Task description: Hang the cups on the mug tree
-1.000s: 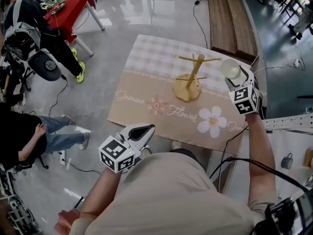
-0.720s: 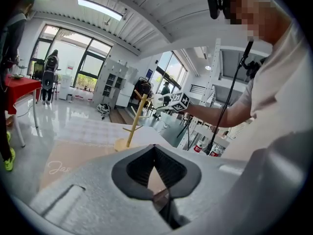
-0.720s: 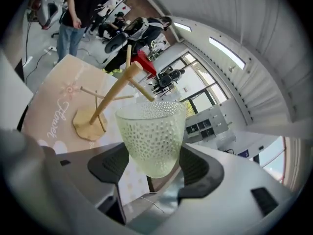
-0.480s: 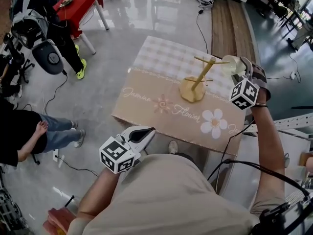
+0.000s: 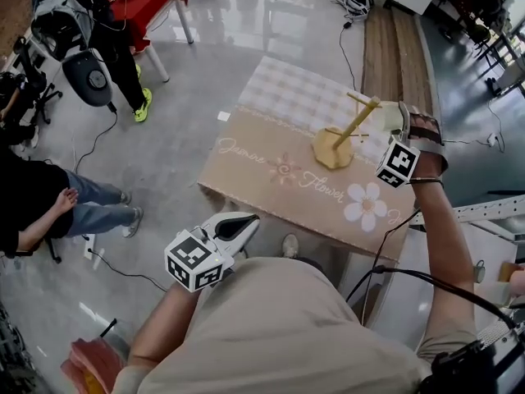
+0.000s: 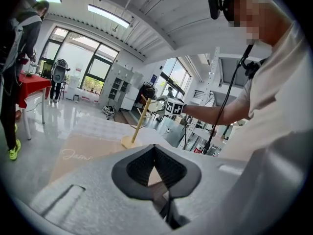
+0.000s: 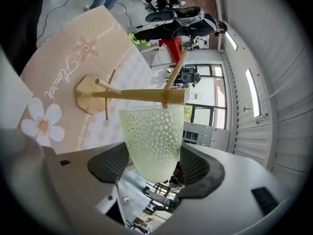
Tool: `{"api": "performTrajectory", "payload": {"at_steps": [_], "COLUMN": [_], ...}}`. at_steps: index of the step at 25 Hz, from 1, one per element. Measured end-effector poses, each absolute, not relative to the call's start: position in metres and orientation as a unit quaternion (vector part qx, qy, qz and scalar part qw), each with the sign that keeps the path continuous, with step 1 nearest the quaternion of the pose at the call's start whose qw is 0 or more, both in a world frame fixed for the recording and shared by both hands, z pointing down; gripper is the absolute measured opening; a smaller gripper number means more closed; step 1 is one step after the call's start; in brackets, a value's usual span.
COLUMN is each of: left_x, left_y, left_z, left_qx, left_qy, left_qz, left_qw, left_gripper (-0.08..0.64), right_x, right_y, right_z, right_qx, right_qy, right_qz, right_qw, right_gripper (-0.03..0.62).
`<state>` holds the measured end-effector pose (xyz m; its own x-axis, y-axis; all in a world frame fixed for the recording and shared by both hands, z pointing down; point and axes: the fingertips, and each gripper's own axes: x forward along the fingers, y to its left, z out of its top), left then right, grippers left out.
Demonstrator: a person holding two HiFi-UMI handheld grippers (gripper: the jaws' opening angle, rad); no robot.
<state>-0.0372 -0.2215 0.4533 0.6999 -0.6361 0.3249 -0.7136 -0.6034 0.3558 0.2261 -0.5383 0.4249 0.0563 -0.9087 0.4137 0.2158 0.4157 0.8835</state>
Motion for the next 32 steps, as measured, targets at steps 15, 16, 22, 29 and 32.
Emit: {"api": "performTrajectory", "payload": {"at_steps": [15,16,22,29,32], "left_x": [-0.065,-0.066,-0.069,-0.074,-0.075], "left_y": [-0.199,-0.198,-0.193,-0.188,-0.185], "left_z": [0.455,0.455,0.456,0.453,0.452], "left_qx": [0.892,0.892,0.896,0.903,0.907], "left_qy": [-0.377,-0.375,-0.368,-0.354,-0.343], "left_qz": [0.066,0.065,0.064,0.066,0.070], "left_qw": [0.243,0.243,0.240,0.235,0.233], "left_gripper": [0.006,0.006,0.006,0.006,0.006], "right_x": [0.219,0.217,0.215,0.203,0.198], "right_y": [-0.521,-0.520,-0.506,-0.460,-0.434], "right_z": [0.417,0.417,0.416,0.418,0.425], "right_qx": [0.345,0.345,0.357,0.401,0.423], "right_qy": [-0.494,-0.496,-0.502,-0.585,-0.633], "right_qz": [-0.458,-0.458,-0.456,-0.384,-0.325], "right_qw": [0.654,0.652,0.642,0.591,0.561], "right_gripper": [0.336,0.336,0.336,0.333,0.316]}}
